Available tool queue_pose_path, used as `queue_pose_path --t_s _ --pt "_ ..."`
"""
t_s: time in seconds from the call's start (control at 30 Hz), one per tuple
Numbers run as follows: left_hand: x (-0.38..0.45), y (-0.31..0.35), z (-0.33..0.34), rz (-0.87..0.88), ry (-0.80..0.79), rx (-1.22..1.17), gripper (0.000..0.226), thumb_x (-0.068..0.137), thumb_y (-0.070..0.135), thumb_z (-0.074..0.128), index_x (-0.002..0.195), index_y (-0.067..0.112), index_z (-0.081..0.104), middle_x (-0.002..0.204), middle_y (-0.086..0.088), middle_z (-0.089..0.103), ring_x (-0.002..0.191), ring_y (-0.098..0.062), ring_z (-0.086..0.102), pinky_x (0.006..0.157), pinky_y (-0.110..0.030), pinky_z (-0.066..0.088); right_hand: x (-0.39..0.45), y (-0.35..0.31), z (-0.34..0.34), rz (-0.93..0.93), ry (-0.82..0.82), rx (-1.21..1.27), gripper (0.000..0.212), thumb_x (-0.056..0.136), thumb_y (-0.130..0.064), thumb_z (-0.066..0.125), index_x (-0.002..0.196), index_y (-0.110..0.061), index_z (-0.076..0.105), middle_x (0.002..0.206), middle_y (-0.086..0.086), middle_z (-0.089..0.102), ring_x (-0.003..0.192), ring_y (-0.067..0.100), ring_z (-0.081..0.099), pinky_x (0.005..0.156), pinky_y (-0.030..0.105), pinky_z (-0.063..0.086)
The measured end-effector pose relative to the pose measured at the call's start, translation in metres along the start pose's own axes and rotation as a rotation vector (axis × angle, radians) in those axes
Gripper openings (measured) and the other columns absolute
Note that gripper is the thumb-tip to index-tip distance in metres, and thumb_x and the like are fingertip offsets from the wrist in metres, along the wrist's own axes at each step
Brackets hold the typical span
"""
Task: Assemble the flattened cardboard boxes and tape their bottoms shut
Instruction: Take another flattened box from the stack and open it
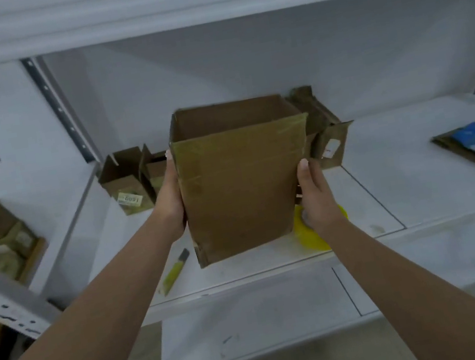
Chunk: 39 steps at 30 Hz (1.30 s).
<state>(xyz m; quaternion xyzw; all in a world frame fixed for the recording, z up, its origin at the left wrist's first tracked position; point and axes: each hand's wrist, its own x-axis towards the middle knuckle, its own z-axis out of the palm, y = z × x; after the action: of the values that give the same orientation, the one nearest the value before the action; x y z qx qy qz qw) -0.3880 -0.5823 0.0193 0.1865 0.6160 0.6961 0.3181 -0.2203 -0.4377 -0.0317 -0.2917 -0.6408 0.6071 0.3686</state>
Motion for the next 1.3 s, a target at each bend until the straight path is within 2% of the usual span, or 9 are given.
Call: queue_pose_path --t_s 0.17,0.27,0.43,0.53,0.6,0.77,0.93,1.07,1.3 --pt "0.002 -0.025 -0.027 -0.110 -0.013 -0.076 0.059 0.100 0.057 0.027 0.083 0.017 0.068 0.066 -0.001 0.073 0.057 -0.015 0.070 0.046 -0.025 0.055 -0.011 0.019 0.016 0.086 0.055 0.052 0.032 0.102 -0.048 0.029 0.120 -0.028 0.046 0.118 0.005 0.062 0.104 0.025 0.063 0.082 0.039 0.055" --pt "0.004 -0.040 -0.031 -0.184 -0.039 -0.097 0.054 0.100 0.051 0.034 0.078 0.014 0.065 0.061 -0.003 0.070 0.051 -0.015 0.068 0.045 -0.024 0.054 -0.010 0.038 0.016 0.168 0.095 0.056 0.021 0.105 -0.041 0.029 0.107 -0.030 0.046 0.109 0.002 0.060 0.105 0.026 0.060 0.093 0.050 0.051" --pt "0.021 -0.048 -0.042 -0.136 -0.036 -0.071 0.054 0.097 0.060 0.036 0.097 0.019 0.070 0.088 -0.004 0.075 0.098 -0.028 0.066 0.099 -0.045 0.047 0.016 0.041 0.013 0.205 0.092 -0.001 0.033 0.106 -0.042 0.029 0.121 -0.020 0.048 0.105 0.006 0.060 0.106 0.029 0.058 0.086 0.041 0.049" --pt "0.033 -0.042 -0.047 -0.106 -0.107 -0.061 0.061 0.095 0.065 0.034 0.117 0.018 0.066 0.112 -0.008 0.071 0.116 -0.031 0.060 0.111 -0.051 0.035 0.035 0.030 0.009 0.250 0.019 0.172 0.064 0.084 -0.070 0.053 0.128 -0.024 0.057 0.115 0.006 0.067 0.109 0.025 0.063 0.097 0.044 0.050" --pt "0.038 -0.037 -0.048 -0.094 -0.160 -0.047 0.060 0.095 0.064 0.029 0.121 0.022 0.063 0.117 -0.006 0.070 0.115 -0.026 0.063 0.107 -0.046 0.040 0.045 0.018 0.007 0.318 -0.053 0.301 0.073 0.078 -0.072 0.053 0.129 -0.021 0.061 0.114 0.008 0.071 0.104 0.023 0.068 0.091 0.040 0.056" --pt "0.047 -0.029 -0.046 -0.166 -0.282 -0.056 0.049 0.085 0.052 0.048 0.109 0.013 0.064 0.092 -0.009 0.075 0.083 -0.023 0.072 0.088 -0.039 0.050 0.052 0.011 0.021 0.301 -0.191 0.418 0.046 0.099 -0.051 0.034 0.106 -0.021 0.068 0.090 0.007 0.076 0.080 0.020 0.074 0.059 0.029 0.058" --pt "0.072 -0.029 -0.057 -0.228 -0.378 -0.060 0.043 0.087 0.044 0.054 0.113 0.010 0.060 0.087 -0.008 0.073 0.079 -0.021 0.070 0.077 -0.034 0.056 0.051 0.017 0.041 0.199 -0.090 0.457 0.047 0.097 -0.041 0.050 0.140 -0.023 0.049 0.123 0.007 0.068 0.110 0.026 0.066 0.079 0.038 0.057" --pt "0.083 -0.039 -0.061 -0.249 -0.418 -0.139 0.051 0.085 0.036 0.063 0.131 0.016 0.052 0.098 -0.009 0.071 0.085 -0.021 0.070 0.072 -0.033 0.057 0.046 0.018 0.042 0.150 -0.007 0.457 0.033 0.099 -0.017 0.048 0.128 -0.031 0.052 0.093 -0.009 0.075 0.086 0.012 0.072 0.062 0.025 0.057" --pt "0.091 -0.050 -0.063 0.107 -0.445 -0.270 0.046 0.084 0.012 0.055 0.127 0.027 0.052 0.117 -0.005 0.063 0.105 -0.024 0.063 0.080 -0.037 0.054 0.040 0.012 0.042 0.107 0.088 0.396 0.036 0.091 -0.006 0.055 0.118 -0.030 0.059 0.110 0.006 0.067 0.089 0.021 0.070 0.066 0.031 0.057"
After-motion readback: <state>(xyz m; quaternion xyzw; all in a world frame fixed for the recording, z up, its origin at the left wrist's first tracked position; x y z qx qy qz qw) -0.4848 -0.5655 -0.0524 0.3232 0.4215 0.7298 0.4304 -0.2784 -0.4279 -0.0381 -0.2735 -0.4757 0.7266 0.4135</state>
